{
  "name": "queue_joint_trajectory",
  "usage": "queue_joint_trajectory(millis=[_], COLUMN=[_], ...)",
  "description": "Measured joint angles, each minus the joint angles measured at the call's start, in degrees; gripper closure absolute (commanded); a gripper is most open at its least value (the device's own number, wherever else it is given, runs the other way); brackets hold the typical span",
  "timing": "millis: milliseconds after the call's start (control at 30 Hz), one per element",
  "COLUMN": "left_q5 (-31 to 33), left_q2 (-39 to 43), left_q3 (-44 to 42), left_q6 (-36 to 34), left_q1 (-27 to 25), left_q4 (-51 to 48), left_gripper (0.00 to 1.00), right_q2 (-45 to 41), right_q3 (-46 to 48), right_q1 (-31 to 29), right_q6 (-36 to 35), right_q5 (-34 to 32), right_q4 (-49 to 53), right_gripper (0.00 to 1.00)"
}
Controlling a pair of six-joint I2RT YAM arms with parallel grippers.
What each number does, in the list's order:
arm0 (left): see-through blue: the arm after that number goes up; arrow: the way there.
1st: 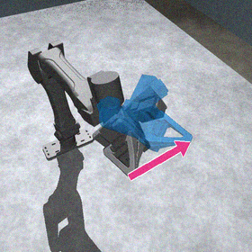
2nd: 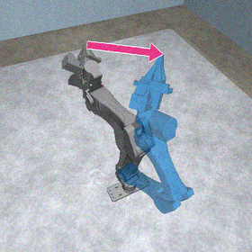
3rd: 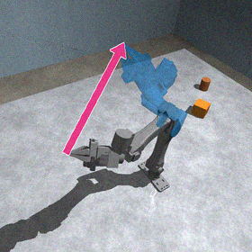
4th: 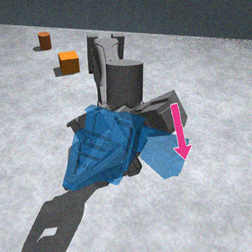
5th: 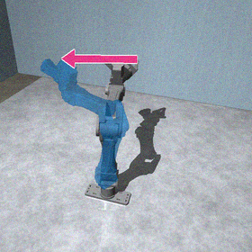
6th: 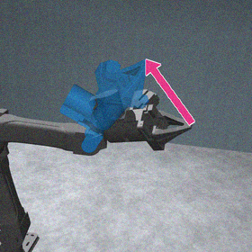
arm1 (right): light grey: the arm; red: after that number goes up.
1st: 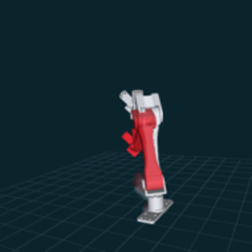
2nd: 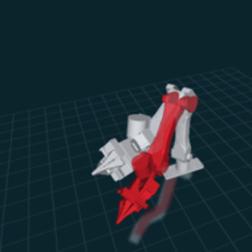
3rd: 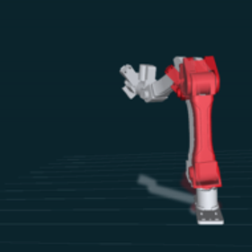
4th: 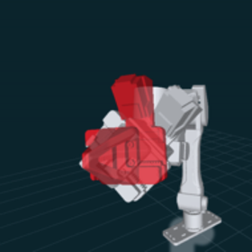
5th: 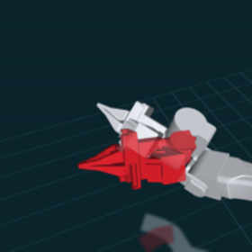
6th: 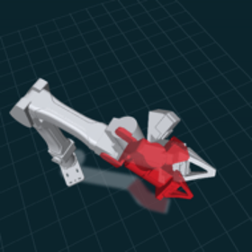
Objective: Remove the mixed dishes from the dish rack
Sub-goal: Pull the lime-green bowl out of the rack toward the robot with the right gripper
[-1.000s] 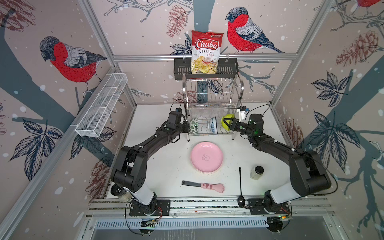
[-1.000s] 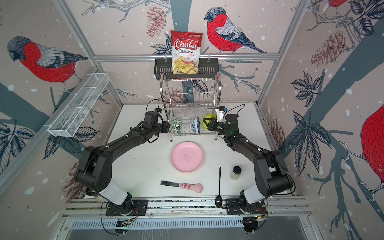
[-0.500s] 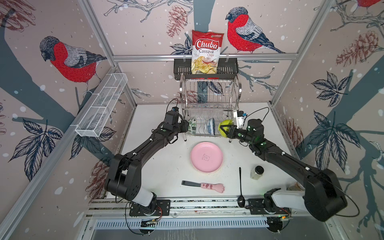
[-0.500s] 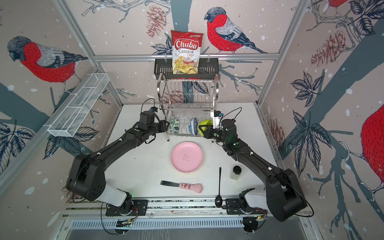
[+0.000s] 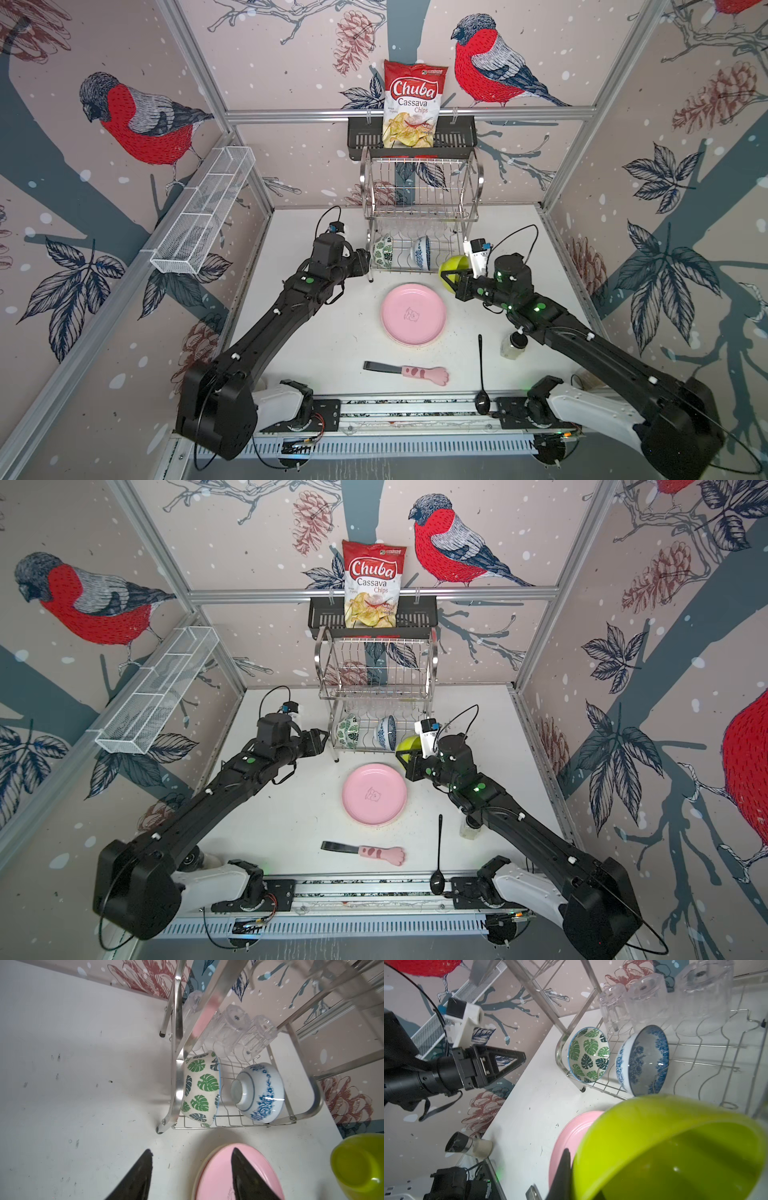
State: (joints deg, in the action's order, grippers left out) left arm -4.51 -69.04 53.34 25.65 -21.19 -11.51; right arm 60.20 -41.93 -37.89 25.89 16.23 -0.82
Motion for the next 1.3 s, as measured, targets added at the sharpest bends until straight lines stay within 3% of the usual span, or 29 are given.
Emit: queue_joint_trajectory(millis=[300,467,667,967,1300], left_q5=[-5.0,-9.6,-16.5,-23.0,-22.4], left_q2=[2.8,0.2,-2.6,-3.6,-1.9], left_q3=[6.3,10.7,13.2,13.5,9.2], left_q6=[-2.6,-5.2,-7.5,-11.1,-12.5], left_q1=[-0.4,-3.6,-6.4,-6.6,-9.7], left_q4=[-11.7,-18.2,-23.2,-30.5,-35.7], left_gripper=[0.05,0.04,0.04,0.04,0.07], right_q2=[6.8,15.3,25.6,35.4,36.2], right_q3=[-8.9,-18.3,-28.0,-35.1,-37.4], right_q1=[-19.9,-31.1,-39.5,-45.8,-44.8], right_q6=[-6.7,-10.8,-15.2,-20.0,-23.7], right_q5=[-12.2,-20.6,-28.2,-34.2,-35.2], right_q4=[14.6,22.4,31.0,38.8,41.8], right_gripper=[0.96,0.98,0.99,1.0,1.0])
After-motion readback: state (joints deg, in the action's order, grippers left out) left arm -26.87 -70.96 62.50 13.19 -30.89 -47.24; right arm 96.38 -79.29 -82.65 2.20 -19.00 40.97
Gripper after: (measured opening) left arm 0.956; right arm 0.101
